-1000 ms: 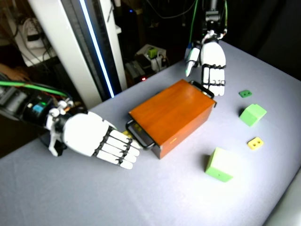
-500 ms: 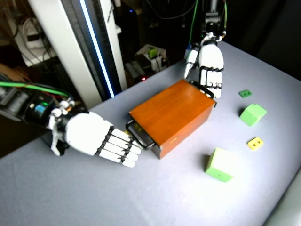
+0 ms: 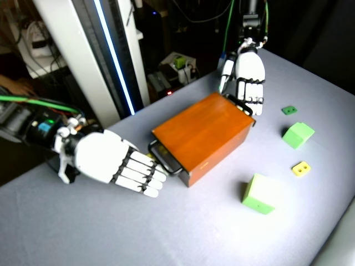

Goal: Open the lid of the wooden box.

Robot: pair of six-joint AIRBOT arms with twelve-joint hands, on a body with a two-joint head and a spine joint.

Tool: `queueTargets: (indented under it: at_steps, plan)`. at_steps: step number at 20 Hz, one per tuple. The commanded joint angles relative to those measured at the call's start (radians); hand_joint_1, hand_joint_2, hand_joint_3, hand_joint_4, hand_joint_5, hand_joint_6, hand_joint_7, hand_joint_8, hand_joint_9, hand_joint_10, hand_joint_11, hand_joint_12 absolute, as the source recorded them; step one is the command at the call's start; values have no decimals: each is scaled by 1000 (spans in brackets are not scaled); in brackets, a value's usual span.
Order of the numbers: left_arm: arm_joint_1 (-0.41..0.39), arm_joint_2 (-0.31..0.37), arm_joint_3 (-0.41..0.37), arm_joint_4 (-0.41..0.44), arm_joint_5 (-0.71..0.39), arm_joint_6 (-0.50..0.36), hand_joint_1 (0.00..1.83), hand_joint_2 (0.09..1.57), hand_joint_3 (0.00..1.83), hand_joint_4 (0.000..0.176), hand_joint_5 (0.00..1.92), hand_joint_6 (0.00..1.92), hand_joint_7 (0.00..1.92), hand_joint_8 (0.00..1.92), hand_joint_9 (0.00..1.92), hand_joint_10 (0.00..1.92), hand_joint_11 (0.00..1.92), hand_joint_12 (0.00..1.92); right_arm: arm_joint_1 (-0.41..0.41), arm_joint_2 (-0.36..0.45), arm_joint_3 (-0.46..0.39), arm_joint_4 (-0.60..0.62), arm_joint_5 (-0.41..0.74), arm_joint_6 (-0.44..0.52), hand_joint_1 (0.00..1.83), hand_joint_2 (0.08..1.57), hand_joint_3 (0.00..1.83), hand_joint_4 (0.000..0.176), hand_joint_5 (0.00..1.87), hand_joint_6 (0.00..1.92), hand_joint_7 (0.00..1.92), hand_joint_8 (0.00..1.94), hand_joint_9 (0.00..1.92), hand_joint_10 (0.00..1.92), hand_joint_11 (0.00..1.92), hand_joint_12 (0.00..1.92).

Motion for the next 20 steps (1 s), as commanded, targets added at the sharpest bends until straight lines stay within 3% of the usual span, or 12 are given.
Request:
queueTargets:
  at_steps: [1,3,7,8,10,11,12,15,19,20]
  plan:
    - [-8,4,-6,-6,-144,-8,306,1408,0,42,0,0,0,0,0,0,0,0,12,6,-6,-17,155,11,468,1425,4,0,0,0,0,0,0,0,0,0]
    - [-8,6,-8,-6,-154,-8,270,1419,4,52,0,0,0,0,0,0,0,0,12,11,-9,-17,172,18,378,1449,12,0,0,0,0,0,0,0,0,0]
    - [-8,19,-12,-21,-196,1,237,1441,8,70,0,0,0,0,0,0,0,0,12,28,-16,-17,218,22,410,1467,8,0,0,0,0,0,0,0,0,0]
    - [-9,23,-12,-32,-211,10,297,1438,4,38,0,0,0,0,0,0,0,0,12,30,-16,-17,227,22,370,1468,5,0,0,0,0,0,0,0,0,0]
    - [-15,29,-11,-47,-231,24,245,1443,6,46,0,0,0,0,0,0,0,0,12,33,-13,-14,239,22,351,1467,4,0,0,0,0,0,0,0,0,0]
    - [-23,30,-9,-55,-239,33,150,1438,4,37,0,0,0,0,0,0,0,0,12,33,-9,-12,242,22,371,1465,1,0,0,0,0,0,0,0,0,0]
    - [-33,29,-5,-66,-252,42,336,1433,0,32,0,0,0,0,0,0,0,0,14,33,-3,-10,244,22,358,1471,4,0,0,0,0,0,0,0,0,0]
    - [-66,17,8,-80,-269,60,357,1412,0,18,0,0,0,0,0,0,0,0,32,32,6,-8,247,22,328,1476,5,0,0,0,0,0,0,0,0,0]
    - [-98,-8,34,-97,-267,64,394,1397,0,27,0,0,0,0,0,0,0,0,63,17,29,4,252,22,275,1478,3,0,0,0,0,0,0,0,0,0]
    - [-106,-18,44,-111,-270,65,381,1399,0,3,0,0,0,0,0,0,0,0,78,9,40,10,252,19,346,1488,2,0,0,0,0,0,0,0,0,0]
